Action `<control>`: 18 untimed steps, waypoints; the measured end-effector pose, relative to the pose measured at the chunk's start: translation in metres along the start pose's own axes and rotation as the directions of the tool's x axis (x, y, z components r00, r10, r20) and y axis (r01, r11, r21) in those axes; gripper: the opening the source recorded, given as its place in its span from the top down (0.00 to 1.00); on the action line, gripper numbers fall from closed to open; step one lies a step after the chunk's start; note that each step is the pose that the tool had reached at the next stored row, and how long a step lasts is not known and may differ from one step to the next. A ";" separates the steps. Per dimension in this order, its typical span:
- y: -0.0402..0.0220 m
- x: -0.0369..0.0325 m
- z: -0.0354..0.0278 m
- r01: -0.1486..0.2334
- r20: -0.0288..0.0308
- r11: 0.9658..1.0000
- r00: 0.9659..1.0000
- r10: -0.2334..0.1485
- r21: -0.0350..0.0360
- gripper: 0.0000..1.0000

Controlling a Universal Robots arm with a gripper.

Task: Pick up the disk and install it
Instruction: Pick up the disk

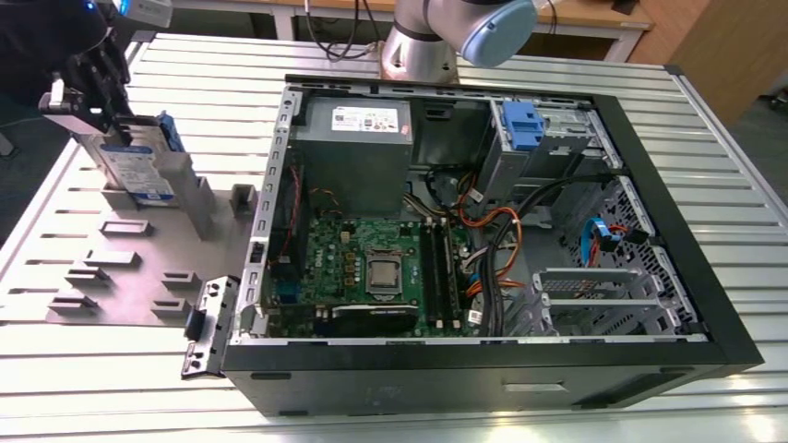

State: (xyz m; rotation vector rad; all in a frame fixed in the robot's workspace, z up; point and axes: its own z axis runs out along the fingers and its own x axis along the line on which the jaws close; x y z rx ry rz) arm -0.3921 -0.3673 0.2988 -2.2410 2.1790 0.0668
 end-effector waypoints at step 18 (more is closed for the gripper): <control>-0.0038 0.0000 -0.0032 -0.012 -0.030 1.000 0.999 0.012 0.000 0.62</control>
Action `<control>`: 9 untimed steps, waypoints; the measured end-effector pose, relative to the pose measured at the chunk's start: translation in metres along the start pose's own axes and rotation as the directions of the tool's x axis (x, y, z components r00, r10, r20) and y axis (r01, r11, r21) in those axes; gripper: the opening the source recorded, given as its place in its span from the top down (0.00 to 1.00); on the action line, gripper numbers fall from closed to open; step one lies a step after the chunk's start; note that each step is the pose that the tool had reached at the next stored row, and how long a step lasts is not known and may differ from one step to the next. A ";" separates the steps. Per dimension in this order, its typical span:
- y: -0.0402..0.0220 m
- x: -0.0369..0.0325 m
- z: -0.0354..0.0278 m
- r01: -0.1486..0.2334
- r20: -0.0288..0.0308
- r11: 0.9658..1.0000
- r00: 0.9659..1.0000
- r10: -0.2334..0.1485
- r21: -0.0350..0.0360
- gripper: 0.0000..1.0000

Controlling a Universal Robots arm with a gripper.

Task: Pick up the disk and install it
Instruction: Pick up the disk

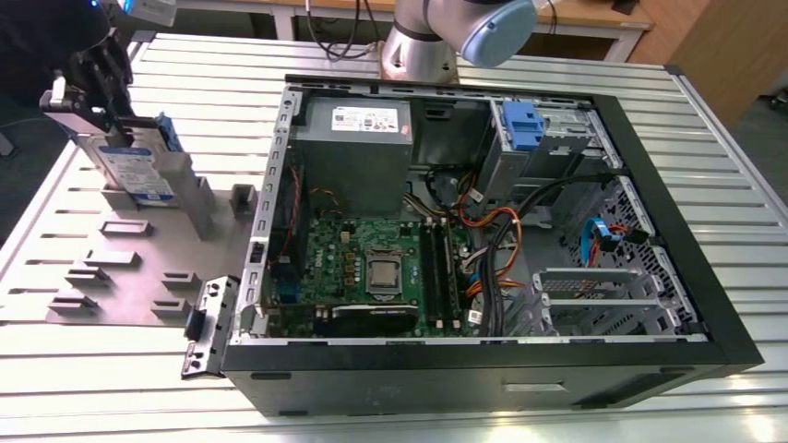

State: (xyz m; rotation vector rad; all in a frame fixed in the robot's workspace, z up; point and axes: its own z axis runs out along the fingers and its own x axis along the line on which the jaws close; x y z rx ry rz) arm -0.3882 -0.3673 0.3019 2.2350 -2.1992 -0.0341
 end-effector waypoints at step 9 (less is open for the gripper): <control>-0.0001 -0.0005 0.0026 0.000 -0.001 1.000 1.000 0.000 0.000 0.62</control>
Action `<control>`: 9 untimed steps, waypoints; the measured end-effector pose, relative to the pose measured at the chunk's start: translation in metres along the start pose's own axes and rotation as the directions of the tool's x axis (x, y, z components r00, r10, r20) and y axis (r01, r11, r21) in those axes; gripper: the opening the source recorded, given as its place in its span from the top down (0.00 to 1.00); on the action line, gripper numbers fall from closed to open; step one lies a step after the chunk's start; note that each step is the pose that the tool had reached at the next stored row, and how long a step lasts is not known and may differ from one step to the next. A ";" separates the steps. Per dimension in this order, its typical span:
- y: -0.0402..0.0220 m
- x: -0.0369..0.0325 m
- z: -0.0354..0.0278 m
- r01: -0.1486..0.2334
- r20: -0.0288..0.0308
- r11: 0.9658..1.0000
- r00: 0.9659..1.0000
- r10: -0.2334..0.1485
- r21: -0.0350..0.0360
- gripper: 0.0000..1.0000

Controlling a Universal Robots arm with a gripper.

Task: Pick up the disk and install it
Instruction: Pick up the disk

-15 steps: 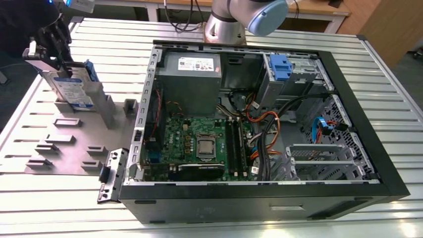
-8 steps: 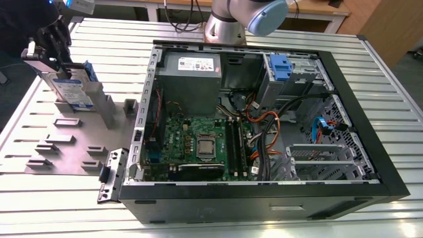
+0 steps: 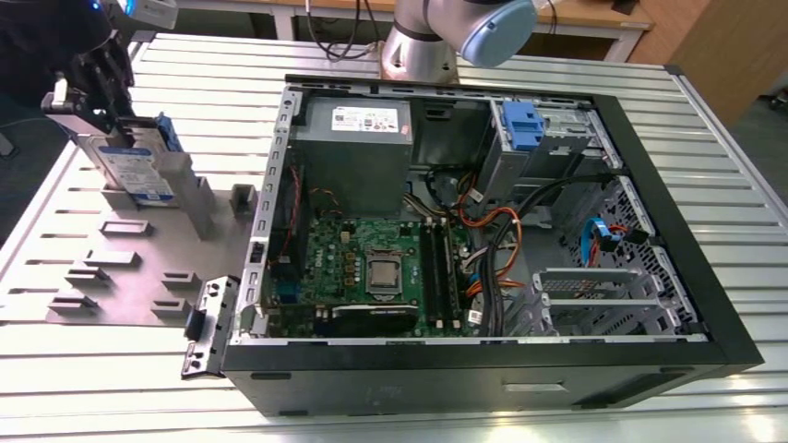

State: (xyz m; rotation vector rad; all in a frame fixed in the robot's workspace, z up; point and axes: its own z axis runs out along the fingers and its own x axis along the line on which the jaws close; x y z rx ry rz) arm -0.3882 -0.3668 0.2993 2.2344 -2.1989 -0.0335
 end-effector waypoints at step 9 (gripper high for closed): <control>0.0010 -0.0003 0.0007 0.000 0.000 1.000 1.000 0.000 0.000 0.62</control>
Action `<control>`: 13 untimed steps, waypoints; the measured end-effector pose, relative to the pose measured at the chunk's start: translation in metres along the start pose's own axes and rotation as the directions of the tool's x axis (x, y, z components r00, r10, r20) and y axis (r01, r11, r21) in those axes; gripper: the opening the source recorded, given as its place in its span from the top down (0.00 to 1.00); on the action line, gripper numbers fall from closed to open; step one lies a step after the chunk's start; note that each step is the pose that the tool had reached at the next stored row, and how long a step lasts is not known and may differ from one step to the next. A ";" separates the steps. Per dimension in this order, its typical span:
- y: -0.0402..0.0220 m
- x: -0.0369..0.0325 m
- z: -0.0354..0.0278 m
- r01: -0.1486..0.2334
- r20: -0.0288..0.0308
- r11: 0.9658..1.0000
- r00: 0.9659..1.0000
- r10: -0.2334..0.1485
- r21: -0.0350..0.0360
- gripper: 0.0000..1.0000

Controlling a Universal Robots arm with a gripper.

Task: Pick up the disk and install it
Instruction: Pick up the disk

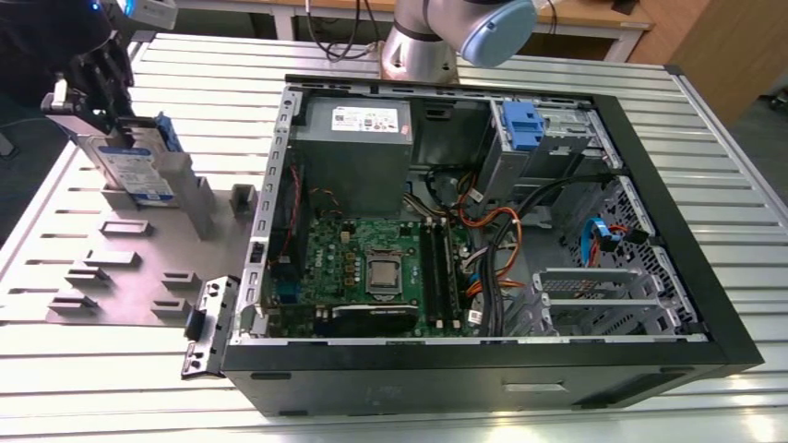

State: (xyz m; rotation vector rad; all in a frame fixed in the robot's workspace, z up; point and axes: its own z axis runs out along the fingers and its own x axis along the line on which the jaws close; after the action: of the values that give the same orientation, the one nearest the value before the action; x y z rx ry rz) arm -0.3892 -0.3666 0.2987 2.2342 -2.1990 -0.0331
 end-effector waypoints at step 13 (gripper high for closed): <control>0.0005 -0.0001 -0.0014 0.000 0.000 1.000 1.000 0.000 0.000 0.62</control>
State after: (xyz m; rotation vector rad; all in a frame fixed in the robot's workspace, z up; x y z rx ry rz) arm -0.3897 -0.3664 0.3001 2.2341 -2.1988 -0.0328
